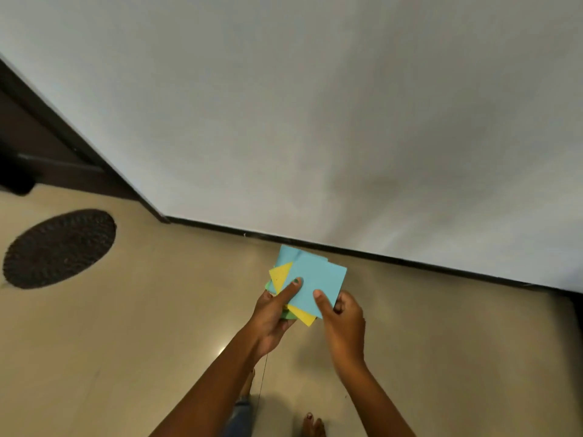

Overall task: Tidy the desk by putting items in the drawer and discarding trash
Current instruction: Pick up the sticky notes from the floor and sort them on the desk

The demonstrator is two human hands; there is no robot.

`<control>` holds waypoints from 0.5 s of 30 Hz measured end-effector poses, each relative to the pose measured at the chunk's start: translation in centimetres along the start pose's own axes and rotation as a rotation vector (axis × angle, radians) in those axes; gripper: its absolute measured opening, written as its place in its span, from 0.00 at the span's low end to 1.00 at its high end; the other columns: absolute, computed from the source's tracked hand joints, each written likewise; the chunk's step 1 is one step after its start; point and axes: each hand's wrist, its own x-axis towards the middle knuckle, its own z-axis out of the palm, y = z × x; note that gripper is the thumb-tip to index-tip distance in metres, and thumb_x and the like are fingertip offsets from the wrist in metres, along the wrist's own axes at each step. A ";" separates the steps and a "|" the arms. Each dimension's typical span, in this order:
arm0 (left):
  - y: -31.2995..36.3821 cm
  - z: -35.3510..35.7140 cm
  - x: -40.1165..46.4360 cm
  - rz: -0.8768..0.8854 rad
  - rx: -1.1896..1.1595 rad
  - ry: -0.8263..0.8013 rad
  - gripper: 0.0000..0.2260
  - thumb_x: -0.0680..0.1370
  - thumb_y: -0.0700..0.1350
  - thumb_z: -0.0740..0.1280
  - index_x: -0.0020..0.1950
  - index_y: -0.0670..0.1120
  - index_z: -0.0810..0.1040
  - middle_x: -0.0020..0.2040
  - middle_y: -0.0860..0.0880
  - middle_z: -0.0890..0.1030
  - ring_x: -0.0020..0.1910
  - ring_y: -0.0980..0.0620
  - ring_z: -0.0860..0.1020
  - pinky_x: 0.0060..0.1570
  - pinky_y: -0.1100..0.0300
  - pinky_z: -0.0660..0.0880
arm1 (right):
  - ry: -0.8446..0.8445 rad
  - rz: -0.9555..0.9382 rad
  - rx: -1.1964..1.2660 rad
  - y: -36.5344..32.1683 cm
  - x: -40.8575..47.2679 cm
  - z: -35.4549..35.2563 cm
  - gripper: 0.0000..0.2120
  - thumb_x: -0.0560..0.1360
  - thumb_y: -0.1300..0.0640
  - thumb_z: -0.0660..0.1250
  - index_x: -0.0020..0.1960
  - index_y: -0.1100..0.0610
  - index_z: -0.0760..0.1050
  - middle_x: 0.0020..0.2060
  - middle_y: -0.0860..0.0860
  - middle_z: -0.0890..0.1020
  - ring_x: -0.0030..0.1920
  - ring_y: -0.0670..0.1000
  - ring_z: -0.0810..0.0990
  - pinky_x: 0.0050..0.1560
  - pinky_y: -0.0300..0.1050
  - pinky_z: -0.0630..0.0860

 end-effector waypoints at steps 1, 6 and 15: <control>0.8 0.7 -1.3 -0.001 0.018 -0.004 0.19 0.72 0.42 0.70 0.63 0.43 0.75 0.56 0.43 0.82 0.55 0.44 0.80 0.53 0.51 0.79 | -0.005 -0.014 -0.047 -1.3 -0.7 -0.7 0.12 0.73 0.52 0.69 0.44 0.61 0.75 0.31 0.47 0.75 0.30 0.43 0.73 0.25 0.29 0.67; 5.0 3.0 -7.1 0.005 0.118 -0.060 0.22 0.70 0.39 0.72 0.64 0.42 0.74 0.56 0.42 0.82 0.52 0.44 0.82 0.42 0.55 0.81 | 0.134 -0.040 -0.177 -6.6 -3.5 -3.6 0.17 0.66 0.50 0.76 0.38 0.53 0.67 0.34 0.48 0.72 0.36 0.49 0.73 0.34 0.42 0.70; 11.6 7.6 -12.9 0.024 0.314 -0.314 0.22 0.71 0.40 0.73 0.64 0.42 0.74 0.56 0.42 0.82 0.54 0.42 0.81 0.44 0.52 0.80 | 0.067 0.004 0.401 -13.9 -7.7 -6.5 0.35 0.59 0.46 0.80 0.61 0.50 0.68 0.57 0.49 0.77 0.57 0.51 0.77 0.53 0.51 0.79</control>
